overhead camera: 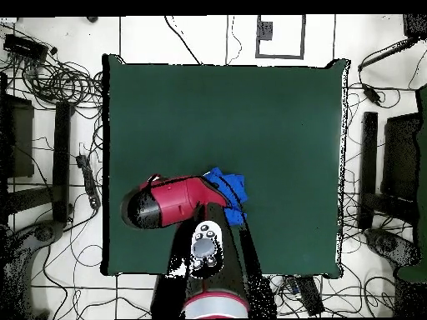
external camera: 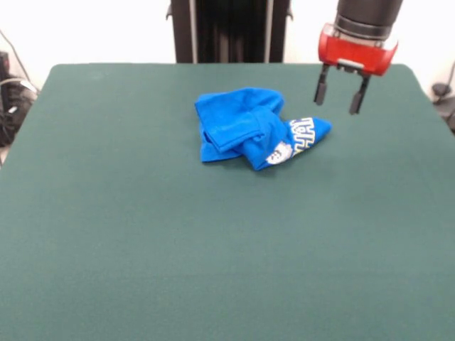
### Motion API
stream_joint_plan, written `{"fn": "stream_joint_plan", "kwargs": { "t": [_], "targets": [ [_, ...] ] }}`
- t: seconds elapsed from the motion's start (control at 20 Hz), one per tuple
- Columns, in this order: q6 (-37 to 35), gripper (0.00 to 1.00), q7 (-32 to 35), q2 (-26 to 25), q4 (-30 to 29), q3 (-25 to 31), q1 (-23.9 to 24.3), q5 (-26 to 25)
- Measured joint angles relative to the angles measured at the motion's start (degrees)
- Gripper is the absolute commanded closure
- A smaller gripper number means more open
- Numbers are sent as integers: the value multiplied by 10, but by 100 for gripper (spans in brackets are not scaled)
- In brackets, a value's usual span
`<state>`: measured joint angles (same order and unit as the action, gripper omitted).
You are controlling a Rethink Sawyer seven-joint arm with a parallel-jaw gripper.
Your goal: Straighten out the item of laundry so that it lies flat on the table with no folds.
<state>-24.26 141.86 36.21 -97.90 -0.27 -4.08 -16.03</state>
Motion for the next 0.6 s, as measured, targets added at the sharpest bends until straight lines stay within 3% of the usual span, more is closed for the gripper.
{"fn": "stream_joint_plan", "kwargs": {
  "t": [0.6],
  "targets": [
    [0,0,0,1,0,-1,49,-1]
  ]
}}
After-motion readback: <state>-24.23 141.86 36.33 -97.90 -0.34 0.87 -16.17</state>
